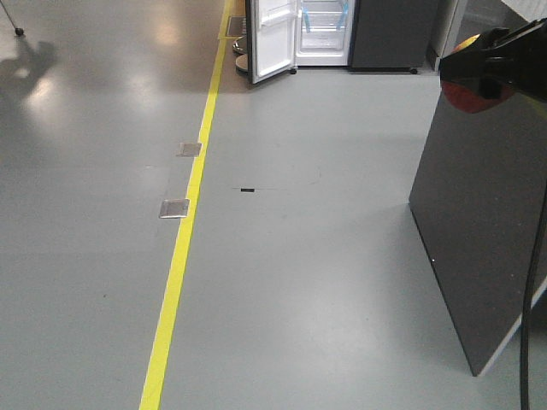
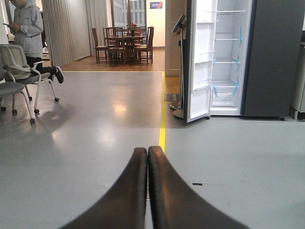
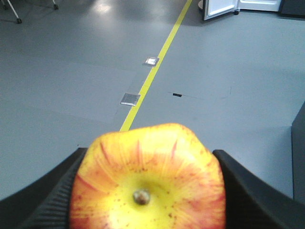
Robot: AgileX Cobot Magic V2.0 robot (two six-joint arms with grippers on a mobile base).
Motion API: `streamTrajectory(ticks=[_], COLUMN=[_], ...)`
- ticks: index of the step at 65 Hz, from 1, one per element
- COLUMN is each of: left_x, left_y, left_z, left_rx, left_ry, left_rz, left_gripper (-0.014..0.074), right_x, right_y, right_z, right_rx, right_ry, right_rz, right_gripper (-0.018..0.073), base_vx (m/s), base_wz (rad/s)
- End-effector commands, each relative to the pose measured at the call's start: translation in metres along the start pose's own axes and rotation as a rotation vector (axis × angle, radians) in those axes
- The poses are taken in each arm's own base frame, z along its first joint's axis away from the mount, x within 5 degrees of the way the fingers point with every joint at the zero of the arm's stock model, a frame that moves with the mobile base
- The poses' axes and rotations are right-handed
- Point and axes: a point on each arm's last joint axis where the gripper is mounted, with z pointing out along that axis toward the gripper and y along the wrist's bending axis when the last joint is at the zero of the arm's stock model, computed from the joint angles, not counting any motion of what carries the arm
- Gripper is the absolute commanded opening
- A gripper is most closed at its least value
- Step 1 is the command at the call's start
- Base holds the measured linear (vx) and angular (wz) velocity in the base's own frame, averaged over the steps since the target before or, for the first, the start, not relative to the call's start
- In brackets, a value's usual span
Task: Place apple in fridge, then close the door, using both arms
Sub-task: 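Drive along the yellow floor line toward the open refrigerator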
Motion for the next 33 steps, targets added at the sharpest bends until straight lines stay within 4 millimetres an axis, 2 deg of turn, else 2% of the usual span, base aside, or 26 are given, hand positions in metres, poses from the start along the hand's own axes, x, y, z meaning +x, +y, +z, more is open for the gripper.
streamTrajectory(ticks=[1,33], left_x=[0.0001,0.0001], left_y=[-0.0014,-0.0014], left_z=[-0.0006,-0.0006], left_rx=[0.022,0.022], left_ry=[-0.062,-0.062], left_rz=[-0.013,-0.013], left_gripper=[-0.0006,-0.0006], right_x=[-0.0175,-0.0174], right_y=[0.0026,0.0026], right_z=[-0.0166,-0.0166], right_rx=[0.016,0.016], right_ry=[-0.121,-0.120], right_rz=[-0.003,-0.003], right_gripper=[-0.0008,-0.0008], base_vx=[0.19,0.19], base_wz=[0.07,0.07])
